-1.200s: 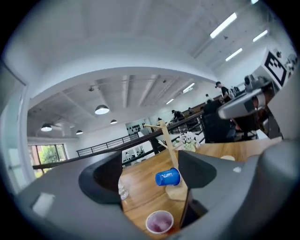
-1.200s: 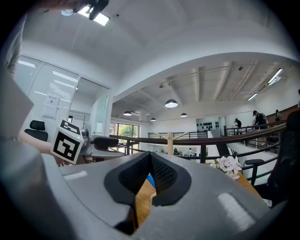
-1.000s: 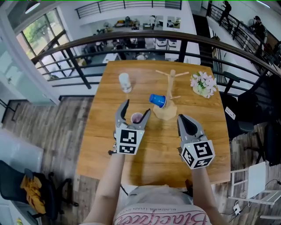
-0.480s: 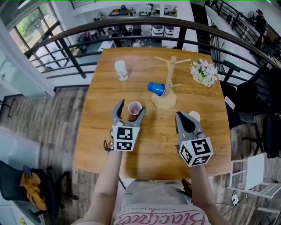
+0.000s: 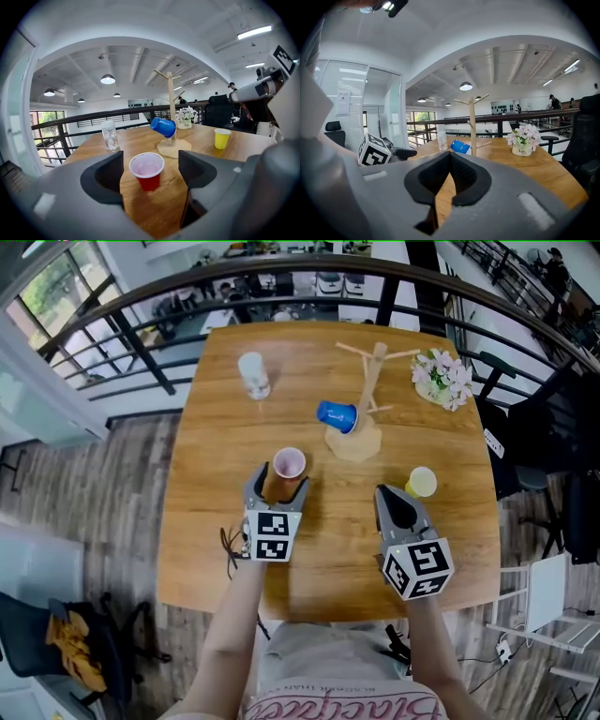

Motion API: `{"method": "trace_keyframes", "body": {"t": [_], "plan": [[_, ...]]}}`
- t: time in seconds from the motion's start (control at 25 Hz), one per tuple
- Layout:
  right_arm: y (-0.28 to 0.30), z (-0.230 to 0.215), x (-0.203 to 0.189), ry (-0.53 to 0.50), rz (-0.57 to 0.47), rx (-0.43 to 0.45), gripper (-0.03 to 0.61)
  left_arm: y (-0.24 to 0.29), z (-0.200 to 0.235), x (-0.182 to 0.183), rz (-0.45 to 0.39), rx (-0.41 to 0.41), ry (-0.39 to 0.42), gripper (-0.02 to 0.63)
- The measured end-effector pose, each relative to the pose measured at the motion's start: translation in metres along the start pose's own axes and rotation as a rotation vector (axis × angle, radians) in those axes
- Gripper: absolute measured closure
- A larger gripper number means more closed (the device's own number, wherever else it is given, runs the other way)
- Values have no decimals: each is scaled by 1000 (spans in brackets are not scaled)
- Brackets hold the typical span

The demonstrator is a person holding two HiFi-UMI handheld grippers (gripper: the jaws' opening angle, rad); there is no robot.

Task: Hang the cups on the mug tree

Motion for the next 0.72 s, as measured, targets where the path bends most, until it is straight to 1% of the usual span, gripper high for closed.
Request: {"method": "trace_keyframes", "body": {"t": [0.24, 0.44, 0.6, 0.72], "plan": [[8, 0, -12, 9, 45, -14, 577, 17, 15, -27, 56, 33, -36, 236], [14, -2, -22, 18, 78, -26, 575, 32, 18, -43, 97, 22, -43, 250], [18, -2, -30, 27, 101, -23, 577, 43, 18, -50, 108, 20, -52, 270], [20, -1, -35, 25, 117, -19, 577, 50, 18, -52, 108, 21, -55, 270]]}}
Point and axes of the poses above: the fingertips, and each gripper's own axes: y forward along the fingers, z to its left, x out of its top, the point moved 4 cm from there along -y, backward along the fingers, and after that the axes turned 14 degrees about -y, right-handed, at the moved point
